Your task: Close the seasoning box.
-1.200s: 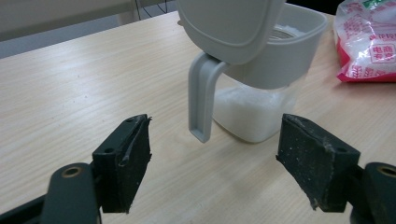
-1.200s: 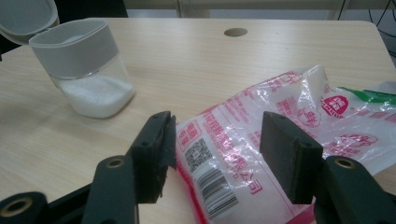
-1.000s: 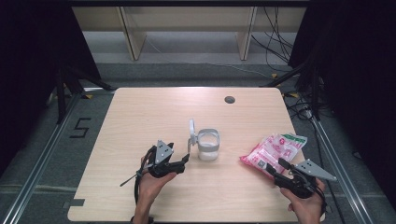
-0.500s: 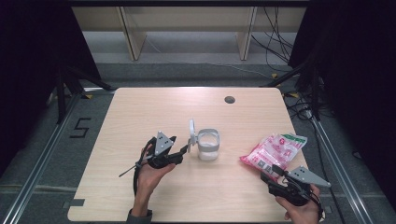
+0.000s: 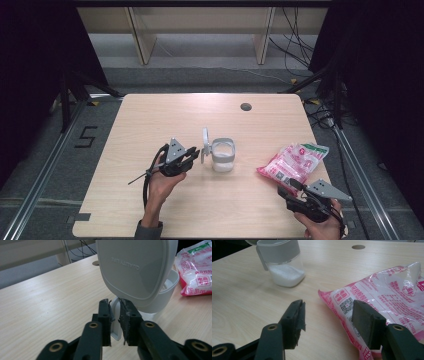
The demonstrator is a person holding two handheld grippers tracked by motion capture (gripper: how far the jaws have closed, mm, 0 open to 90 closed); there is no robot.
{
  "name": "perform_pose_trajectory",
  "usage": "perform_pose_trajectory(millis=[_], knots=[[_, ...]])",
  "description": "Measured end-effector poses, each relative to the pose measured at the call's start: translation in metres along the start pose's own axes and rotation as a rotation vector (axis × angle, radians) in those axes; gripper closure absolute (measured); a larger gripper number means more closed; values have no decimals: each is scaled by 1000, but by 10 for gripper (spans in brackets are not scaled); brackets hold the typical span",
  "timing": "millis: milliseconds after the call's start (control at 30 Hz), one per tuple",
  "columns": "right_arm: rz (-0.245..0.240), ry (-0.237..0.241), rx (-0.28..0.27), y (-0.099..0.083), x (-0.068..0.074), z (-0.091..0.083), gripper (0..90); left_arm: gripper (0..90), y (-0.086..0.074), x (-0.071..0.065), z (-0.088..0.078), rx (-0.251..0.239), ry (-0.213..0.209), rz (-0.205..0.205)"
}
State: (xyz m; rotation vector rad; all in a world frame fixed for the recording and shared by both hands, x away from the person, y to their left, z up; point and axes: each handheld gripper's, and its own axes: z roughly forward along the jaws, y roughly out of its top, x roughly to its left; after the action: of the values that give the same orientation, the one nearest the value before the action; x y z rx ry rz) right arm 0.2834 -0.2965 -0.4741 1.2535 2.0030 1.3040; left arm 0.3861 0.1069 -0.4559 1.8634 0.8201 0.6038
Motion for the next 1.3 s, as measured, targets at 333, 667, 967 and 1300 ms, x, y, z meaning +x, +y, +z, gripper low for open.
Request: perform_pose_trajectory(millis=[333, 667, 967, 1300], knots=[[41, 6, 11, 0, 6, 2, 434, 893, 6, 2, -1, -3, 16, 84], [2, 4, 1, 0, 2, 4, 432, 893, 19, 0, -3, -28, -36, 84], [42, 8, 10, 0, 5, 3, 427, 893, 26, -3, -2, -22, -36, 101], [21, -9, 1, 0, 2, 4, 386, 893, 31, -8, 3, -28, -43, 106]])
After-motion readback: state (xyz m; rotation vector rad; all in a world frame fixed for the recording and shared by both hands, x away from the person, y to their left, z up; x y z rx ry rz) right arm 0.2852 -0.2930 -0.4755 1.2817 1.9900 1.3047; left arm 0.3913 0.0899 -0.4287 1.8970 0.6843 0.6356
